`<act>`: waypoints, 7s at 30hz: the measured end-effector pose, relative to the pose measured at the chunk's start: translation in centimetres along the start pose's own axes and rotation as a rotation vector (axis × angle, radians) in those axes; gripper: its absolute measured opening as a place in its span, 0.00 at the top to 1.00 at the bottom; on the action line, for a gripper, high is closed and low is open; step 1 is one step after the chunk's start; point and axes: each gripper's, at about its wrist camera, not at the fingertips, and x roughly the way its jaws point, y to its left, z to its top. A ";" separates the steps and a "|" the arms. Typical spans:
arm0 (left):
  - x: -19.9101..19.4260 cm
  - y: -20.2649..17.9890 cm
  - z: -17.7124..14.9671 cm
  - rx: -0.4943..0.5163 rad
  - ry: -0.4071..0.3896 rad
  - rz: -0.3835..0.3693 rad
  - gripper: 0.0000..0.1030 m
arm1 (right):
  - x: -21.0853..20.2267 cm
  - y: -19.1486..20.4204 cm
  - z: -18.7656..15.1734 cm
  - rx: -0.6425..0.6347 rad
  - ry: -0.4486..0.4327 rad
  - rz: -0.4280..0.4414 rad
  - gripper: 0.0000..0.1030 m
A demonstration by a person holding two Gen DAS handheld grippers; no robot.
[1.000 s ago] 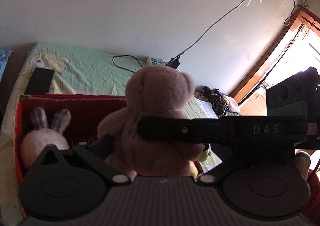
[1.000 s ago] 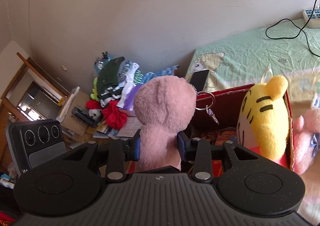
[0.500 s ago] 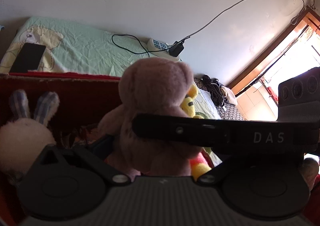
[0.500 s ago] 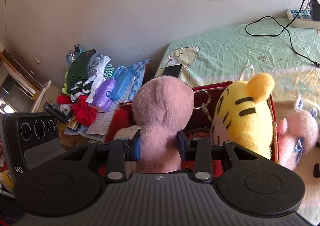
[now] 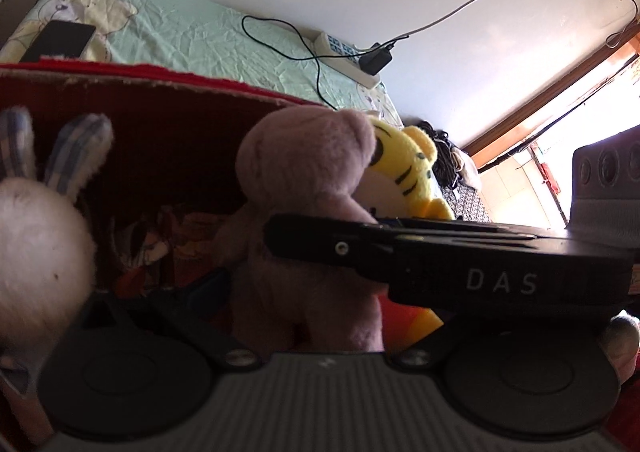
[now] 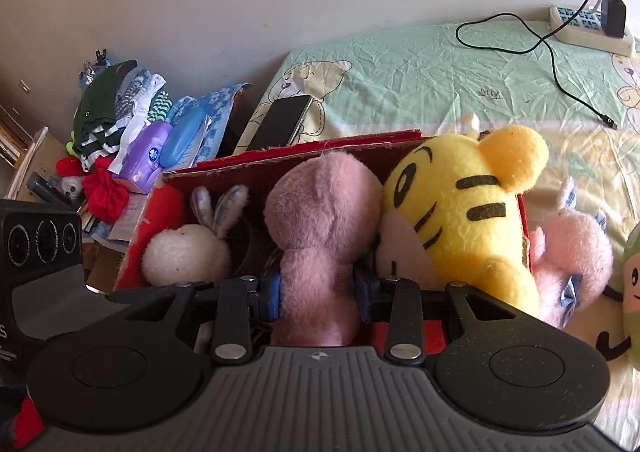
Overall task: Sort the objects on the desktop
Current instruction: 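Lower the pink teddy bear into the red box and open the right tool, then move the right tool out of the box to the green bean plush, then close the right tool around the green bean plush, then lift the green bean plush with the right tool and carry it to the red box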
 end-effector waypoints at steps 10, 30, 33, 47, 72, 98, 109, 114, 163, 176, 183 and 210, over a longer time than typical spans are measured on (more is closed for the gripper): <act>0.5 0.1 0.0 -0.003 0.026 0.003 0.01 | -0.2 -0.4 -0.3 0.021 -0.069 0.011 0.64; 1.6 -1.9 -0.6 0.075 0.070 0.038 0.02 | -1.3 -0.7 -1.6 0.088 0.019 -0.001 0.79; 1.4 -1.7 -0.6 0.077 0.084 0.044 0.02 | -0.9 -0.6 -1.5 0.088 0.023 -0.004 0.79; 1.1 -2.7 -0.9 0.140 0.083 0.110 0.03 | -1.3 -0.9 -2.2 0.087 -0.048 0.011 0.76; 1.2 -4.3 -1.6 0.185 0.081 0.178 0.02 | -3.0 -1.2 -3.3 0.111 -0.107 -0.010 0.75; -0.6 -6.7 -3.7 0.193 0.028 0.317 0.01 | -5.7 -0.8 -5.4 0.107 -0.150 -0.023 0.74; -1.6 -8.4 -5.0 0.214 -0.005 0.362 0.01 | -7.4 -0.9 -6.7 0.132 -0.205 -0.004 0.74; -2.0 -8.8 -5.3 0.221 -0.019 0.403 0.01 | -8.0 -1.4 -7.4 0.158 -0.233 0.024 0.73; 17.2 -22.4 -3.2 0.164 -0.053 0.378 0.01 | -15.2 -29.6 -7.1 0.443 -0.224 0.218 0.40; 22.6 -20.3 -1.2 0.157 0.012 0.406 0.02 | -10.3 -32.0 -4.4 0.479 -0.134 0.277 0.39; 24.5 -19.4 -0.4 0.138 0.061 0.378 0.14 | -7.3 -32.6 -3.6 0.476 -0.064 0.273 0.38; 22.9 -22.4 -3.9 0.208 0.135 0.320 0.21 | -9.5 -33.0 -5.8 0.519 0.058 0.326 0.42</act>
